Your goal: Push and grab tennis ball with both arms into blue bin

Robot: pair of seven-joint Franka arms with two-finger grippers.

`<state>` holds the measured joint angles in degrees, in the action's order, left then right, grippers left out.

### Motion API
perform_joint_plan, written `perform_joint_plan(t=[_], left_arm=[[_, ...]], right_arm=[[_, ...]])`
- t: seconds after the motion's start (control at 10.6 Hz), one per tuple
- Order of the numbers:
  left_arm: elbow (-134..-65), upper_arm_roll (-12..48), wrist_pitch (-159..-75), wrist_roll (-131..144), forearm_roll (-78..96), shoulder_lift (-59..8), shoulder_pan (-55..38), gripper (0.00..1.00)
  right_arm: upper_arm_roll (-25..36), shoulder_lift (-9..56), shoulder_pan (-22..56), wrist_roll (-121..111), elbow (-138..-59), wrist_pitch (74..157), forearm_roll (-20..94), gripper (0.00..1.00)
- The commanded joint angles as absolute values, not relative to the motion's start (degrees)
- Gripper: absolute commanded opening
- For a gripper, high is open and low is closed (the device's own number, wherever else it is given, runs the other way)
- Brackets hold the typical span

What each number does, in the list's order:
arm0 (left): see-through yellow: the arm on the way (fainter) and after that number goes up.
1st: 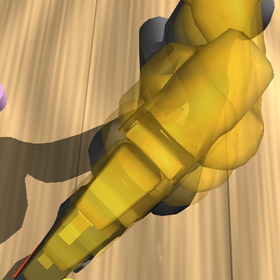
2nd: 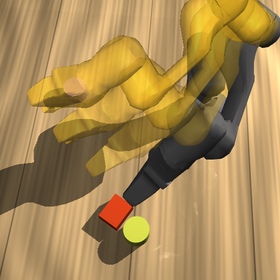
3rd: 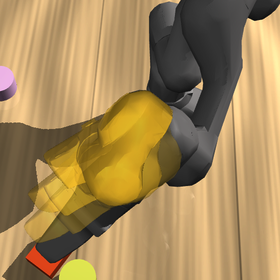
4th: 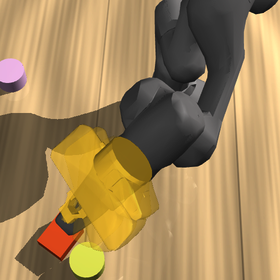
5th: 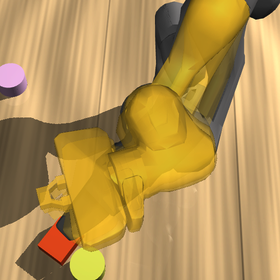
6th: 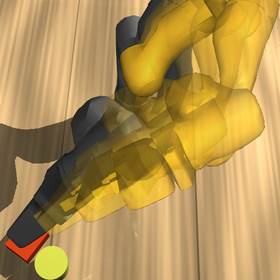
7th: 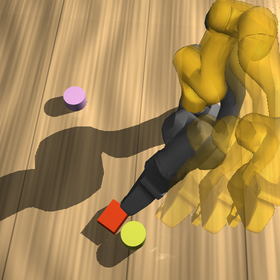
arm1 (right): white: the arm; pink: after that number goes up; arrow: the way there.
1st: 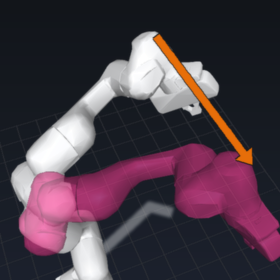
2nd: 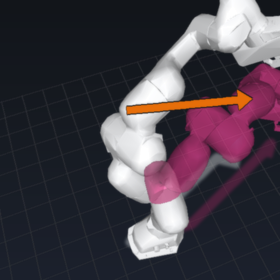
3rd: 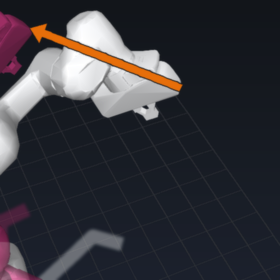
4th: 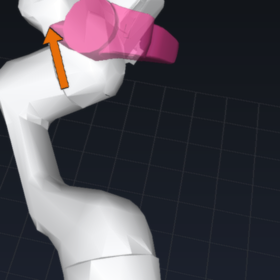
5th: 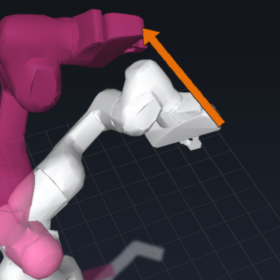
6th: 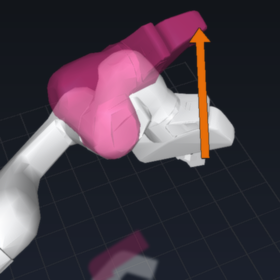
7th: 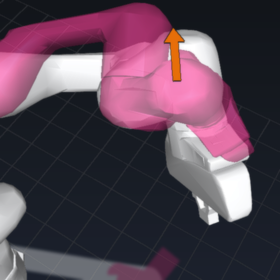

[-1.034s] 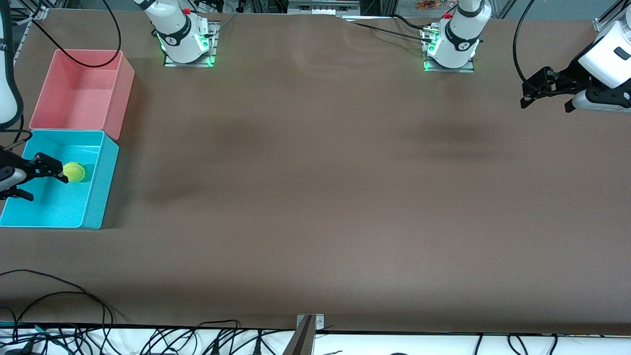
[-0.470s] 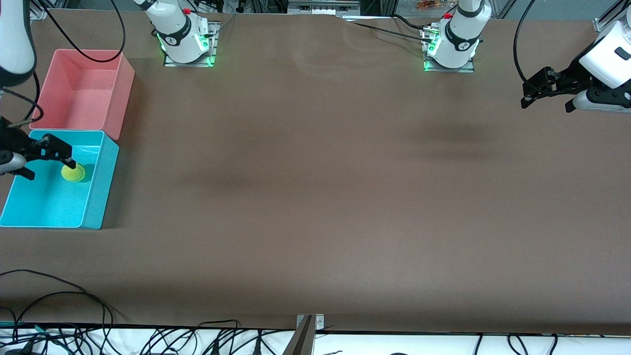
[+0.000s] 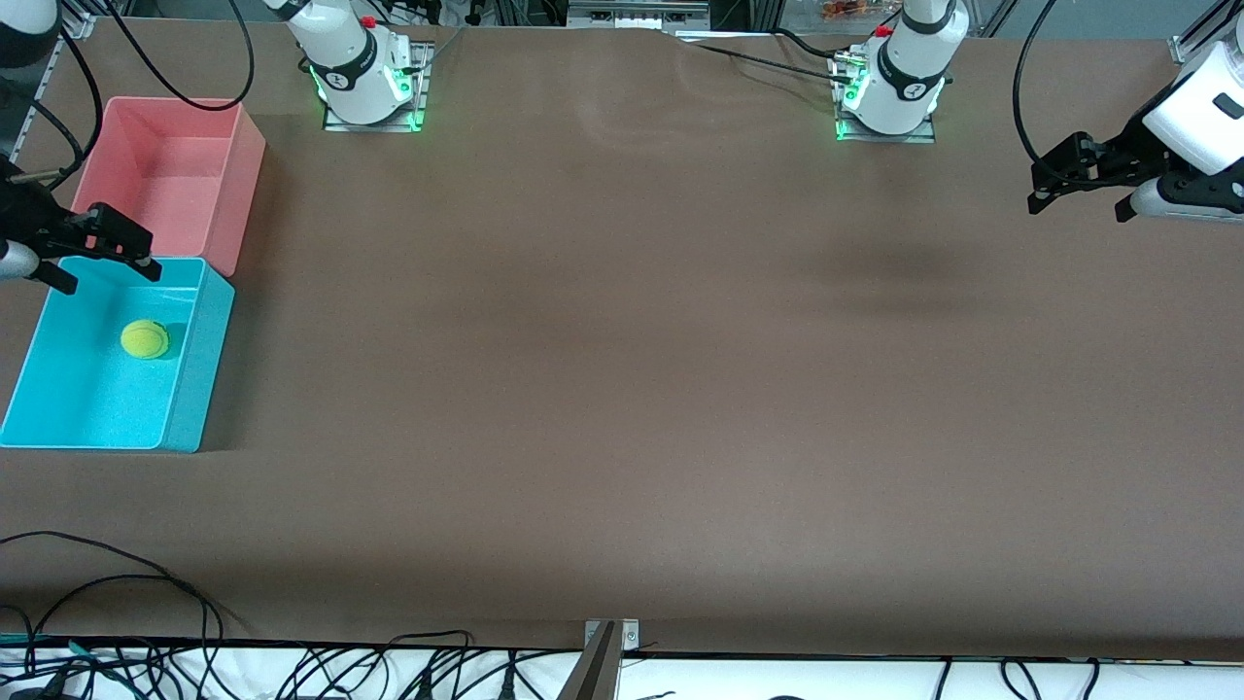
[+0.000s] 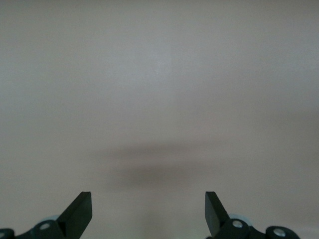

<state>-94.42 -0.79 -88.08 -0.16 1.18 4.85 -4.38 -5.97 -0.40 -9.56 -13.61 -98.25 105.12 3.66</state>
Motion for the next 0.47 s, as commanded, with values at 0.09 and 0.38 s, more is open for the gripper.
perform_joint_plan(t=[0.09, 0.38], left_arm=[[-93.0, -0.9, -87.3, 0.4, 1.7, 4.3, -4.2, 1.0], [-93.0, -1.0, -87.3, 0.4, 1.6, 4.3, -4.2, 1.0]], right_arm=[[-5.4, -0.2, -8.1, -7.6, -93.5, 100.0, 2.2, 1.0], [0.3, -0.2, -1.4, -4.1, -90.7, 96.1, 1.0, 1.0]])
